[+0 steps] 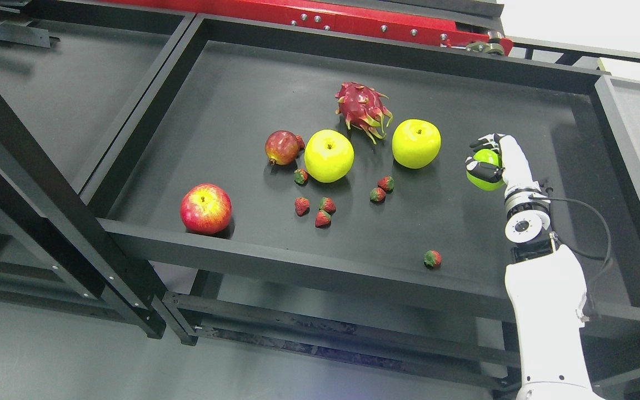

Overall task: Place green apple on left shelf middle layer
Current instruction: 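Lower the green apple onto the shelf layer beside the pears, then open the right hand and withdraw it from the green apple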

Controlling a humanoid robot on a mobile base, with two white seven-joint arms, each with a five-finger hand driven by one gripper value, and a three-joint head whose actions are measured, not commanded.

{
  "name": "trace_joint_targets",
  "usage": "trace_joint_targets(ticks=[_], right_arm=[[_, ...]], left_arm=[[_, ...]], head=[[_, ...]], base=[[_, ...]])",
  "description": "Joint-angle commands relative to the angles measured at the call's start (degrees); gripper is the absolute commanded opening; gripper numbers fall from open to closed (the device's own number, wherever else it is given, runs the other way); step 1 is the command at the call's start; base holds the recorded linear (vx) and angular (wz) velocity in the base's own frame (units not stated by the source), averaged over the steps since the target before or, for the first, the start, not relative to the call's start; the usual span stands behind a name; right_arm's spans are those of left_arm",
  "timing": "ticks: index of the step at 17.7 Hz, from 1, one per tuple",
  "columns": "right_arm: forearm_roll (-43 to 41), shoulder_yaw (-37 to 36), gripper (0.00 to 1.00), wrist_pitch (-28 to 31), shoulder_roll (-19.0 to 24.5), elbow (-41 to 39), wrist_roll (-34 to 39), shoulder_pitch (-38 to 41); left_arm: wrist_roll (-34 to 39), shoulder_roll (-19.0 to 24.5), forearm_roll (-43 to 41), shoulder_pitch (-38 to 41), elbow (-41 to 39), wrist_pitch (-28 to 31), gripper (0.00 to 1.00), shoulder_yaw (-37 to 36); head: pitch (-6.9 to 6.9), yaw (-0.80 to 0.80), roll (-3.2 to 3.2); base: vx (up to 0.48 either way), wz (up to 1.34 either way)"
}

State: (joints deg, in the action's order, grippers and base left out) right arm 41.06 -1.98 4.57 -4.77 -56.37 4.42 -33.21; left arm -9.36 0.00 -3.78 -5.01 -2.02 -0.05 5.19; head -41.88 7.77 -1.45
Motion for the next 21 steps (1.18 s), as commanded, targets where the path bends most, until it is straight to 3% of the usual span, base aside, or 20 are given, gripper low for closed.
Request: trace_joint_targets(ticks=[1, 6, 8, 10, 17, 21], right_arm=[[-0.80, 3.13, 0.99, -0.44, 1.07, 1.09, -0.02, 0.69], [-3.95, 4.36, 1.00, -1.57, 1.60, 0.56, -0.63, 2.00], [-15.15, 4.09, 1.00, -7.00, 2.13, -0.75, -1.69, 3.23], [-20.73, 2.70, 1.00, -7.47, 1.60, -5.74, -1.78, 6.56], [-24.00, -1.62, 1.00, -7.20, 3.77, -24.21, -4.93, 20.70], [-27.15, -2.41, 1.00, -8.44, 3.77, -27.91, -5.38, 23.01]], left_arm=[[0.04, 1.00, 0.00, 0.00, 0.00, -0.04, 1.00, 0.00], [0.04, 1.00, 0.00, 0.00, 0.00, -0.04, 1.00, 0.00], [0.04, 1.00, 0.00, 0.00, 0.00, -0.04, 1.00, 0.00], [0.04, 1.00, 0.00, 0.00, 0.00, -0.04, 1.00, 0.00], [0.04, 1.00, 0.00, 0.00, 0.00, -0.04, 1.00, 0.00], [0.04, 1.00, 0.00, 0.00, 0.00, -0.04, 1.00, 0.00]], head=[[0.00, 0.00, 0.00], [0.00, 0.00, 0.00], [0.00, 0.00, 0.00], [0.00, 0.00, 0.00], [0.00, 0.00, 0.00], [0.00, 0.00, 0.00]], base=[[0.000, 0.00], [0.000, 0.00], [0.000, 0.00], [0.000, 0.00], [0.000, 0.00], [0.000, 0.00]])
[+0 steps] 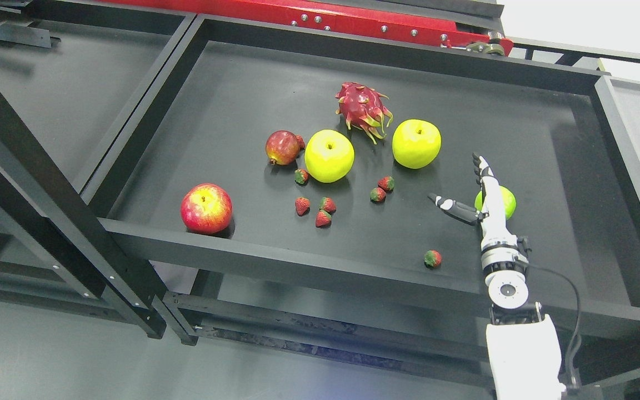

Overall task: Place green apple on left shelf middle layer
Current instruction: 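Open the right hand and withdraw it from the green apple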

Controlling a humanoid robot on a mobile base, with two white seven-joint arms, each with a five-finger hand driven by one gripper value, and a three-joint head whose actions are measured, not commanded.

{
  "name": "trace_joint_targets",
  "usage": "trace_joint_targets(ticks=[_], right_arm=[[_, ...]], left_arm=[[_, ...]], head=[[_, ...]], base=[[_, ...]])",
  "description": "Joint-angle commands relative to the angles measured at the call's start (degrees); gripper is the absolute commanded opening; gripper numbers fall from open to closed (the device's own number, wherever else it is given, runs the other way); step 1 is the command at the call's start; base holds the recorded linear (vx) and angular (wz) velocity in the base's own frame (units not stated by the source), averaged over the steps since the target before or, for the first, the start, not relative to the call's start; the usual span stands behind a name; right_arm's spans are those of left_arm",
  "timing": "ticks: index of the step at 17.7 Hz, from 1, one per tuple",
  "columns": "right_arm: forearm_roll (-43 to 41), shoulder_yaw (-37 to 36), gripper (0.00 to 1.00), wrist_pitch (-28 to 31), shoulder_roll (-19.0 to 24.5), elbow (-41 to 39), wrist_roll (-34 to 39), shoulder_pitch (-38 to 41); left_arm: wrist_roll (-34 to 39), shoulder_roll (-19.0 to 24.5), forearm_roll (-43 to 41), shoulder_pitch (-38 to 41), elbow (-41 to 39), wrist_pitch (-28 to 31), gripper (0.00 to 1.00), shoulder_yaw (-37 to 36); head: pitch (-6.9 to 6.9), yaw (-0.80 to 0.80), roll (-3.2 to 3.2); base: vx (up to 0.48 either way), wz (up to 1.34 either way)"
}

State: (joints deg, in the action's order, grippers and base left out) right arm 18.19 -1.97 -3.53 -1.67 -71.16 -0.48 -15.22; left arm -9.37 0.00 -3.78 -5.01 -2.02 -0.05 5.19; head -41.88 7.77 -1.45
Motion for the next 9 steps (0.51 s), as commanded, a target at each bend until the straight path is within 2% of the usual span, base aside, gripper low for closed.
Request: trace_joint_targets(ticks=[1, 9], right_arm=[[-6.83, -2.51, 1.00, 0.62, 0.67, -14.09, -1.01, 5.02], [-16.35, -4.97, 1.00, -0.51, 0.67, -18.84, -1.37, 5.55]], left_arm=[[-0.03, 1.00, 0.00, 0.00, 0.00, -0.04, 1.00, 0.00], [0.06, 1.00, 0.00, 0.00, 0.00, -0.04, 1.00, 0.00]], head=[[0.00, 0.00, 0.00], [0.00, 0.00, 0.00]], base=[[0.000, 0.00], [0.000, 0.00]])
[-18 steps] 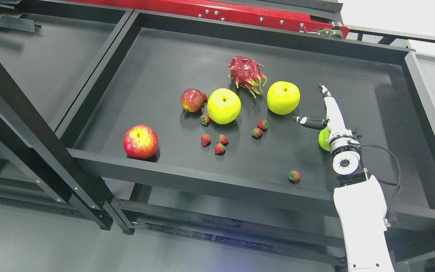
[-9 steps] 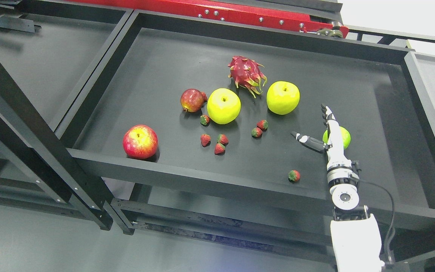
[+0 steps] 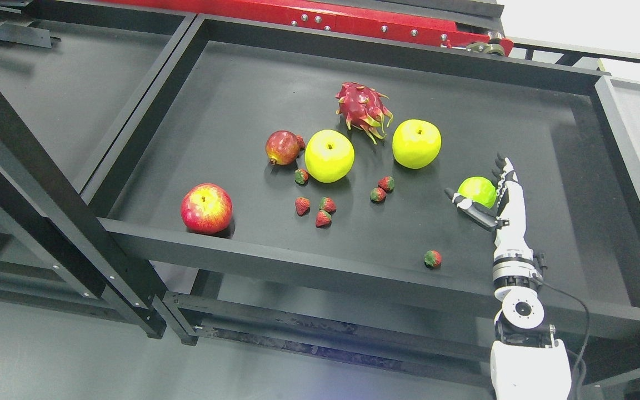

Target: Place green apple on left shelf middle layer

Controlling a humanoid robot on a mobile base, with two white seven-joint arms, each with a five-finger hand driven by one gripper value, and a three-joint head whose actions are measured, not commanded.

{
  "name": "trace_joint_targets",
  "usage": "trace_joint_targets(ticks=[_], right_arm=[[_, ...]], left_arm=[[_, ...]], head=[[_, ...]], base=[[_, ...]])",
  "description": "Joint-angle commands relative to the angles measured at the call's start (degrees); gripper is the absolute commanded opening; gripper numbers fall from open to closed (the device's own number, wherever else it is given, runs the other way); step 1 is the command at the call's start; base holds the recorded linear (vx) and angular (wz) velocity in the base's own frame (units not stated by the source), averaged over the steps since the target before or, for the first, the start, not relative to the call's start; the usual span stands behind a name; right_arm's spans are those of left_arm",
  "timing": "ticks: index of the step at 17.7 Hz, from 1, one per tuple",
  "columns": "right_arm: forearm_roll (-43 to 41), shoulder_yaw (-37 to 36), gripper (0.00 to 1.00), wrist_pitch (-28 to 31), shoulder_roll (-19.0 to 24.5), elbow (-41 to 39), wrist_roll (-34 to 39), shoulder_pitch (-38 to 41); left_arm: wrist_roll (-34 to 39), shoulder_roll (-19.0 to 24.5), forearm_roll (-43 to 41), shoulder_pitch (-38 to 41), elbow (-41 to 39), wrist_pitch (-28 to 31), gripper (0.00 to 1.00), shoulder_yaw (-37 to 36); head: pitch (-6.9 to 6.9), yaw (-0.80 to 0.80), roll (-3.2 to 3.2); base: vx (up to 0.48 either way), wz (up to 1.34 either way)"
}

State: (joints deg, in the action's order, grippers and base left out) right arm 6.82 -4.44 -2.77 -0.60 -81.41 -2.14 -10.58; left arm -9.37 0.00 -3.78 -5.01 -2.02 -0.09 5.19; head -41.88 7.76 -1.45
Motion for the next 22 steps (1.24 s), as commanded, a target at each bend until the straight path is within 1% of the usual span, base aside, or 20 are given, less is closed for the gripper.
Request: trace_joint_targets(ticks=[1, 11, 16, 22], right_arm=[[-4.98, -2.50, 1.00, -1.44, -0.40, -8.59, 0.29, 0.82], [-5.15, -2.15, 1.00, -1.53, -0.40, -7.54, 0.30, 0.82], [-5.15, 2.41, 1.00, -2.06, -0.40, -6.74, 0.30, 1.96], [-5.15, 2.60, 1.00, -2.32, -0.40, -6.65, 0.30, 2.40]], left_arm=[[0.06, 1.00, 0.00, 0.00, 0.00, 0.00, 1.00, 0.00], [0.06, 1.00, 0.00, 0.00, 0.00, 0.00, 1.00, 0.00], [0.06, 1.00, 0.00, 0.00, 0.00, 0.00, 1.00, 0.00], [0.06, 1.00, 0.00, 0.00, 0.00, 0.00, 1.00, 0.00]], head=[[0.00, 0.00, 0.00], [0.00, 0.00, 0.00], [0.00, 0.00, 0.00], [0.00, 0.00, 0.00]], base=[[0.000, 0.00], [0.000, 0.00], [0.000, 0.00], [0.000, 0.00]])
